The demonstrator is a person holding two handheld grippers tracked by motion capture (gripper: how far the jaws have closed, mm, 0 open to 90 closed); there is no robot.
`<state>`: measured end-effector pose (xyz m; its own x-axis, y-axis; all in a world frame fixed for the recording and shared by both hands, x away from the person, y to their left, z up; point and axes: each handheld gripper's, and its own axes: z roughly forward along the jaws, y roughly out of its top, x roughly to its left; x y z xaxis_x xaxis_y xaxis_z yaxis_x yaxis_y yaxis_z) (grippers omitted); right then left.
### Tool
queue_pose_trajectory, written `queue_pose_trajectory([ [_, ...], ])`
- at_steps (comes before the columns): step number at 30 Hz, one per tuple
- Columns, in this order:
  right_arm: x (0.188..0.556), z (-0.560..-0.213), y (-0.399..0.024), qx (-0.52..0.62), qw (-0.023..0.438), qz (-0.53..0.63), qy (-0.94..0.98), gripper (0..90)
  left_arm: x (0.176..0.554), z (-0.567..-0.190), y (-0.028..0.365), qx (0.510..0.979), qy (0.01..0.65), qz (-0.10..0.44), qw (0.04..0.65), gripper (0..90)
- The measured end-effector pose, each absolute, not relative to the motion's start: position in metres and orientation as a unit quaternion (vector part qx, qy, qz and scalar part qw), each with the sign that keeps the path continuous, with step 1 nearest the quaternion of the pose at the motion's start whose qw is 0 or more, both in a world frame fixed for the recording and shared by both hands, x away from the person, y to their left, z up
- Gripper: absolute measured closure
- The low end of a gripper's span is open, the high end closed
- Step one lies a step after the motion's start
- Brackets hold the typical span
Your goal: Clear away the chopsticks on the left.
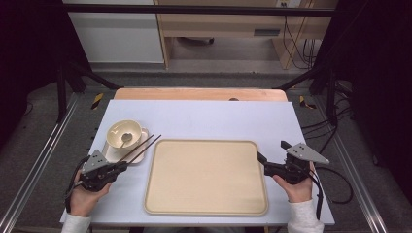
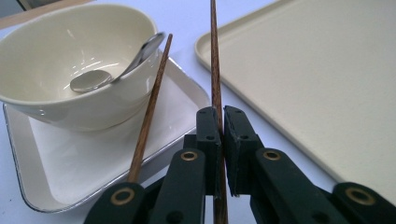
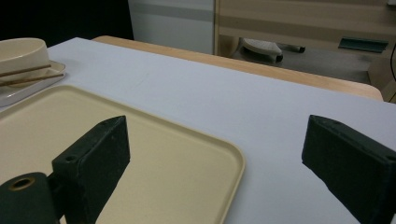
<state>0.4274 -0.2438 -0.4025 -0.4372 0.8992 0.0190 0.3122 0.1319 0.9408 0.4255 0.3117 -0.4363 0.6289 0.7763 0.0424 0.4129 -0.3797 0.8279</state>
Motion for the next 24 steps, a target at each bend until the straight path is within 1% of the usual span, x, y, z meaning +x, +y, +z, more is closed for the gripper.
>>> queue_pose_trajectory([
  [7,0.427,-0.402,-0.244,0.439,0.299,0.492,0.69,7.6,0.418,-0.43,0.3,0.792,0.371,0.226,0.428,85.3],
  [18,0.427,-0.402,-0.243,0.438,0.298,0.492,0.691,7.1,0.405,-0.419,0.269,0.767,0.38,0.255,0.45,85.3],
  [24,0.428,-0.404,-0.242,0.439,0.297,0.489,0.693,7.0,0.403,-0.416,0.255,0.761,0.389,0.251,0.455,85.2],
])
